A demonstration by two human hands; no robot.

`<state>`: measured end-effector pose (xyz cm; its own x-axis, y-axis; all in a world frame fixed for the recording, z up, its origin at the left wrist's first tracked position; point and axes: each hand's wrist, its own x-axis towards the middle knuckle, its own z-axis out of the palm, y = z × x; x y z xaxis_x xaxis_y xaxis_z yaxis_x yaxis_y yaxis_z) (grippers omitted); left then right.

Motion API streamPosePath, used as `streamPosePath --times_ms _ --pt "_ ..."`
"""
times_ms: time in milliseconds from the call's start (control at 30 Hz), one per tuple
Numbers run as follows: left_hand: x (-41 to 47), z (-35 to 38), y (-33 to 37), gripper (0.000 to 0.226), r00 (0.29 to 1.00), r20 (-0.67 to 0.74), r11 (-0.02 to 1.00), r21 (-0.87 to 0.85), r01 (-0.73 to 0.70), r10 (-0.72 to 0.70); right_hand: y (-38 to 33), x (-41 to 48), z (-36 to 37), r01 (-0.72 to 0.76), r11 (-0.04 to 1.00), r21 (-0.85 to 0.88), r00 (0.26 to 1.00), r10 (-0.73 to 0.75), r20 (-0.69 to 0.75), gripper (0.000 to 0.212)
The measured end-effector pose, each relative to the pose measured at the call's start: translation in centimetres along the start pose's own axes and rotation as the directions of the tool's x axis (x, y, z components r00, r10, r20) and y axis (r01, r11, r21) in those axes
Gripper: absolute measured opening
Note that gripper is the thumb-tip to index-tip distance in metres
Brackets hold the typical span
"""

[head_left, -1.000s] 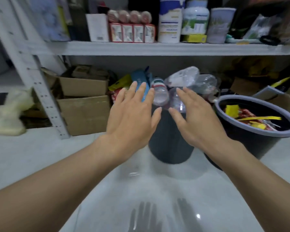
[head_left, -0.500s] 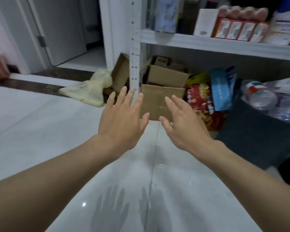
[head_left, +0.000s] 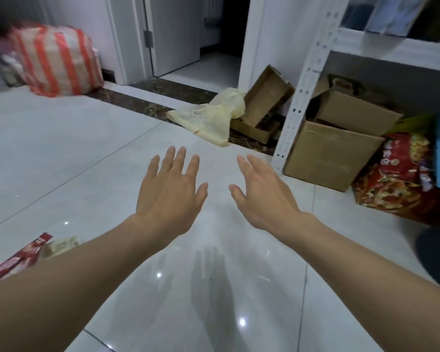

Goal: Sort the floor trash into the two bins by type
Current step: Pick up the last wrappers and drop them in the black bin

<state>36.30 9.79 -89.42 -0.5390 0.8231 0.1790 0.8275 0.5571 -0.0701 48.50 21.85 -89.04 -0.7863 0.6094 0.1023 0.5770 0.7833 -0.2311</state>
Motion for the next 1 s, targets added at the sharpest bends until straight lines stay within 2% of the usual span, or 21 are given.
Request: streamPosePath --times_ms 500,800,1000 --pt "-4.9 8.1 -13.1 0.063 0.973 0.133 0.981 -0.02 0.194 -0.189 -12.3 3.4 9.5 0.183 0.981 0.069 0.964 -0.193 0.182 0.063" --pt "-8.8 13.9 -18.5 0.067 0.892 0.34 0.945 -0.024 0.326 -0.299 -17.0 4.3 14.4 0.28 0.956 0.093 0.91 -0.295 0.293 0.062" --pt "-10.0 17.5 -20.1 0.066 0.865 0.381 0.922 -0.073 0.381 -0.327 -18.4 4.8 16.9 0.289 0.951 0.109 0.886 -0.309 0.346 0.062"
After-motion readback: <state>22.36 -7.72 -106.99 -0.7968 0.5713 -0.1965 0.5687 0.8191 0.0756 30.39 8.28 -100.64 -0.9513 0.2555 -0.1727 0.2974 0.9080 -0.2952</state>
